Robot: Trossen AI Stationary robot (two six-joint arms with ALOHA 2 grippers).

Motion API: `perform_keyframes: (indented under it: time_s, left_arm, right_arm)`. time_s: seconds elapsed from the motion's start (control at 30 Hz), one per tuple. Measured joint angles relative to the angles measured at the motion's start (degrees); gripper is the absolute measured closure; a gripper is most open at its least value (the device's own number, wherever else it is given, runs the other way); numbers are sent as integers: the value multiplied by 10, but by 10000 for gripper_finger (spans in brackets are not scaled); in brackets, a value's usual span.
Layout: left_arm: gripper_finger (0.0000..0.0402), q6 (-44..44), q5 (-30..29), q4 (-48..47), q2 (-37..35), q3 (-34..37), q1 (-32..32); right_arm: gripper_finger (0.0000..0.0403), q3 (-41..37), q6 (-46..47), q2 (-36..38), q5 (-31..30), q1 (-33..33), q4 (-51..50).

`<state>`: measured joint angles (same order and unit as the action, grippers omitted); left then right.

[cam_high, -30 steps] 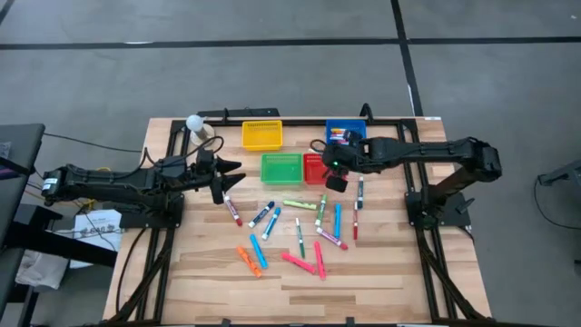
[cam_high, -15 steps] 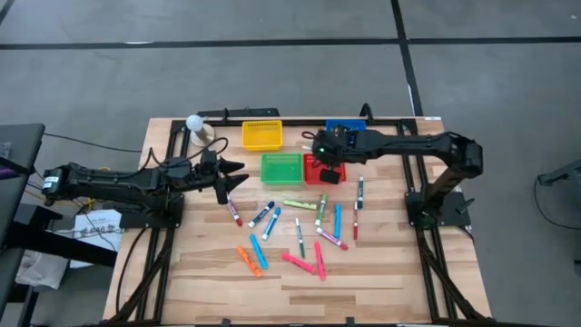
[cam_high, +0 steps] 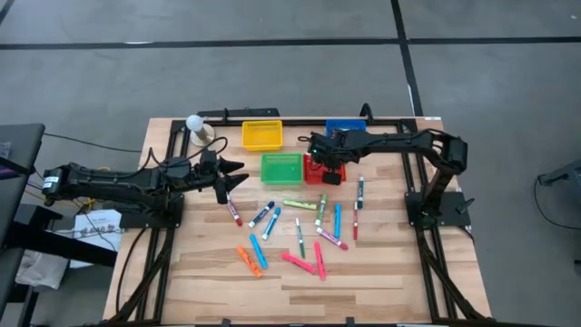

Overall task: Pick & Place Markers
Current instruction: Put the small blue marker into the red bin

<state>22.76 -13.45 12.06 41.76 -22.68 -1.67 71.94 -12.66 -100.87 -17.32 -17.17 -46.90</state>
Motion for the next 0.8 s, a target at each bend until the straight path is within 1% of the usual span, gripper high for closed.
perform_keyframes:
  time_s: [0.2,0.37,0.8]
  left_arm:
    - [166,0,-1,1,3,0,0]
    - [166,0,-1,4,5,0,0]
    - [166,0,-2,7,5,0,0]
  right_arm:
    - [364,1,0,-28,45,-2,6]
    - [360,1,0,-46,47,-2,2]
    - [356,0,0,-54,56,-6,-6]
